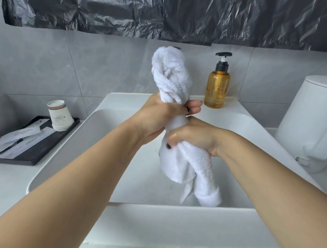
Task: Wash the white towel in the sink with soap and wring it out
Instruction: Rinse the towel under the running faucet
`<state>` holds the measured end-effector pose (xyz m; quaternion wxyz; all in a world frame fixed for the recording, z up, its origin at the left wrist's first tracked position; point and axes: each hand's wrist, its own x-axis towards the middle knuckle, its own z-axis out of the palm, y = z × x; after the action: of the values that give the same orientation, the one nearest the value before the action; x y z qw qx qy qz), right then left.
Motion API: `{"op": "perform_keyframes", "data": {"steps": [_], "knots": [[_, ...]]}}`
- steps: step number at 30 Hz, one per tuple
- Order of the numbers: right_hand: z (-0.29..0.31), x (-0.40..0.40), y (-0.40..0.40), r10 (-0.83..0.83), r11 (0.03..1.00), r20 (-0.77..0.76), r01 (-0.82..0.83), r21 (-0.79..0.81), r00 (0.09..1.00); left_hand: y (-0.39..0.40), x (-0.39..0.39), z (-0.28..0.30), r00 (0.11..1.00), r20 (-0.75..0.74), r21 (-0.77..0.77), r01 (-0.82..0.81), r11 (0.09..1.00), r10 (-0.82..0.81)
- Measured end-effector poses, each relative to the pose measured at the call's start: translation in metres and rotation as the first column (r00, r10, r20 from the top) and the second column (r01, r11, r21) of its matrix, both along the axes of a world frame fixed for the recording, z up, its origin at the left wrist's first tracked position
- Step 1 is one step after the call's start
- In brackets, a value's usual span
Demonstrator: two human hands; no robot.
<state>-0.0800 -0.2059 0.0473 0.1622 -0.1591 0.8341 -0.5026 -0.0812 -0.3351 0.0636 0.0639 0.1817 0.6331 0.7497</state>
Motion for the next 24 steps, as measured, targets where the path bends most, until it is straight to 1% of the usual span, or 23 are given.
{"op": "perform_keyframes", "data": {"steps": [2,5,7,9,11,12,14,15,17,18,20,22,24], "knots": [[-0.003,0.0,0.001,0.028,0.999,0.019,-0.027,-0.031,0.999,-0.002,-0.002,-0.004,0.999,-0.007,-0.003,0.044,0.999,-0.044],[-0.004,-0.001,0.006,-0.025,0.995,-0.035,0.021,-0.102,0.999,0.0,-0.004,-0.004,0.993,-0.092,0.03,0.074,0.997,-0.071],[-0.003,-0.003,0.008,-0.064,0.975,-0.076,0.046,-0.216,0.995,-0.002,-0.005,-0.004,0.987,-0.136,0.06,0.098,0.993,-0.089],[0.003,-0.005,0.011,-0.114,0.92,-0.085,0.073,-0.385,0.99,-0.007,-0.01,-0.007,0.978,-0.132,0.047,0.172,0.984,-0.164],[0.014,-0.008,0.012,-0.178,0.835,-0.079,0.109,-0.54,0.981,-0.01,-0.011,-0.013,0.958,-0.058,-0.011,0.282,0.959,-0.282],[0.02,-0.01,0.013,-0.212,0.8,-0.077,0.128,-0.587,0.974,-0.009,-0.008,-0.015,0.941,-0.008,-0.033,0.337,0.941,-0.337],[0.029,-0.013,0.01,-0.286,0.761,-0.108,0.156,-0.63,0.952,-0.004,-0.003,-0.021,0.904,0.117,-0.053,0.419,0.906,-0.411],[0.03,-0.013,0.007,-0.325,0.752,-0.135,0.169,-0.637,0.936,-0.002,-0.001,-0.024,0.888,0.179,-0.044,0.438,0.898,-0.424],[0.027,-0.014,0.001,-0.373,0.744,-0.171,0.183,-0.643,0.912,0.002,0.002,-0.029,0.867,0.269,-0.012,0.439,0.898,-0.42],[0.024,-0.014,-0.002,-0.367,0.744,-0.175,0.176,-0.644,0.914,0.003,0.003,-0.029,0.86,0.301,-0.009,0.434,0.901,-0.411],[0.017,-0.012,-0.003,-0.294,0.749,-0.159,0.124,-0.651,0.942,0.006,0.006,-0.031,0.864,0.337,-0.046,0.412,0.91,-0.375],[0.012,-0.012,-0.001,-0.202,0.753,-0.134,0.066,-0.655,0.97,0.011,0.01,-0.032,0.892,0.348,-0.166,0.361,0.918,-0.288],[0.009,-0.012,0.001,-0.142,0.765,-0.104,0.043,-0.643,0.984,0.016,0.013,-0.034,0.921,0.326,-0.303,0.314,0.9,-0.212]]}}
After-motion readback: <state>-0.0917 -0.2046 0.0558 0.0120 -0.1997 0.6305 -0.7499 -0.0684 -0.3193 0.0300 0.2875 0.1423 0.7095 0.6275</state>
